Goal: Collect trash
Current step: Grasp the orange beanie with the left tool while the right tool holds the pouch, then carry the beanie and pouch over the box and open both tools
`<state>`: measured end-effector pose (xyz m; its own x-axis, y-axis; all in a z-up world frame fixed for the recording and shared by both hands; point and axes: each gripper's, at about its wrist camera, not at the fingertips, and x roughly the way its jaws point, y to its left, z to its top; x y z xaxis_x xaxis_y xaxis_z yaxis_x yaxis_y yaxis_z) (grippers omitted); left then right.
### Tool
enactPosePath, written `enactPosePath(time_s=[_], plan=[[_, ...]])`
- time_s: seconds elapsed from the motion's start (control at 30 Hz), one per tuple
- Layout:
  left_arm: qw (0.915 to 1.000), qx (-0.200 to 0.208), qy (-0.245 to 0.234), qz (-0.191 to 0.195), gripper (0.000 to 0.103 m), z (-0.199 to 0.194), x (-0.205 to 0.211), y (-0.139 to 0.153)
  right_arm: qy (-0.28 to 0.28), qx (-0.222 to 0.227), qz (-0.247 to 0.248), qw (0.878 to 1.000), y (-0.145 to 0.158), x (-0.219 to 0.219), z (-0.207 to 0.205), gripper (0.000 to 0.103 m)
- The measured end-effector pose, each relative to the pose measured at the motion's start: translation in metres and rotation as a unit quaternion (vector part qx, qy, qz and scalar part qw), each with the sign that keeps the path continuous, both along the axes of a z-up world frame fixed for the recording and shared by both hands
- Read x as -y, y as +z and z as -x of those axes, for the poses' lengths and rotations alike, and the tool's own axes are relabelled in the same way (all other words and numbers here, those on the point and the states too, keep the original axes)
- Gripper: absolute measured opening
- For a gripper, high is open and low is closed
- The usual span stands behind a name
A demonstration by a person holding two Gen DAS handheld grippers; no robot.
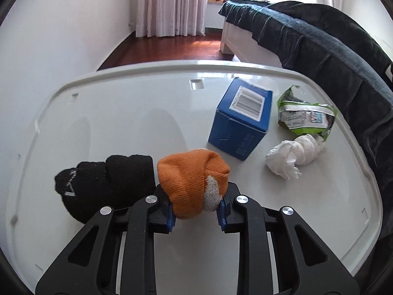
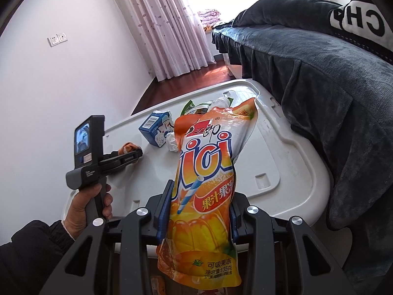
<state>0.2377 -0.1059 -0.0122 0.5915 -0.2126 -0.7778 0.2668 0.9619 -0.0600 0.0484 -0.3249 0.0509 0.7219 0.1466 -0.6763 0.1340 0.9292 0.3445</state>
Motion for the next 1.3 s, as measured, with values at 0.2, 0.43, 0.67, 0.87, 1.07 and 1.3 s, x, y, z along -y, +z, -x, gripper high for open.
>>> enactPosePath(time_s=[0.2, 0.43, 0.67, 0.87, 1.07, 1.3], plan=[[0.9994, 0.033, -0.005, 0.001, 0.024, 0.05, -0.006, 0.042, 0.012, 0.009, -0.008, 1.0, 0.004, -0.01, -0.002, 0.037], [0.9989, 0.036, 0.027, 0.015, 0.024, 0.124, -0.039, 0.078, 0.044, 0.023, 0.02, 0.999, 0.009, -0.036, 0.006, 0.037], [0.9989, 0.025, 0.031, 0.024, 0.024, 0.2, -0.07, 0.088, 0.09, 0.037, 0.05, 0.994, 0.003, -0.065, 0.041, 0.037], [0.9997, 0.003, 0.025, 0.005, 0.025, 0.259, -0.082, 0.065, 0.099, -0.01, 0.029, 0.995, -0.034, -0.085, 0.102, 0.037], [0.9978, -0.052, 0.042, -0.004, 0.025, 0.287, -0.09, 0.015, 0.119, -0.027, 0.07, 0.99, -0.048, -0.11, 0.128, 0.037], [0.9951, -0.089, 0.041, -0.014, 0.025, 0.291, -0.096, -0.024, 0.139, -0.036, 0.096, 0.985, -0.06, -0.126, 0.131, 0.037]])
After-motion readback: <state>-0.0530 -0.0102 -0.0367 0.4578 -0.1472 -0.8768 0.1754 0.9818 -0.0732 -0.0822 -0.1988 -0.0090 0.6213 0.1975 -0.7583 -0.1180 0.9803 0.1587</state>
